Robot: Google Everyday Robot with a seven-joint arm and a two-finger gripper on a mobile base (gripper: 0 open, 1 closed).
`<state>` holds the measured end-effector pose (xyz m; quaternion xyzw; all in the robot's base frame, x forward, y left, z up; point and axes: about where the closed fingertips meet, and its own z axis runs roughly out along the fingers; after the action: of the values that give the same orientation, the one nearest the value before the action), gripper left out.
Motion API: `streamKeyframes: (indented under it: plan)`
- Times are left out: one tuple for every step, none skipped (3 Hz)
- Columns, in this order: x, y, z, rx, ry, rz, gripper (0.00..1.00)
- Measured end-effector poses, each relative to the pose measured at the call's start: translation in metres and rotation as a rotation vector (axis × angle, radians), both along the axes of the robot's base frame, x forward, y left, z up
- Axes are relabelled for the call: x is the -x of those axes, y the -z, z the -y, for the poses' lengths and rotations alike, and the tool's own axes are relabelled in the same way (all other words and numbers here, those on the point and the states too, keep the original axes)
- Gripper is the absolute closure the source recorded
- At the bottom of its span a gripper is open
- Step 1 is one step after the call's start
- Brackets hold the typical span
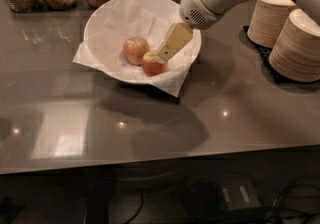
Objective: Pick apple from white bowl
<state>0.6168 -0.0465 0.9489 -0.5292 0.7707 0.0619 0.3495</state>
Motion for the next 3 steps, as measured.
streamKeyframes:
  plan:
    - [0.000,0.008,-0.016,-0.042,0.011,-0.008,0.18]
    - [0.001,0.017,-0.026,-0.071,0.023,-0.023,0.37]
    - [0.004,0.025,-0.031,-0.090,0.032,-0.042,0.34]
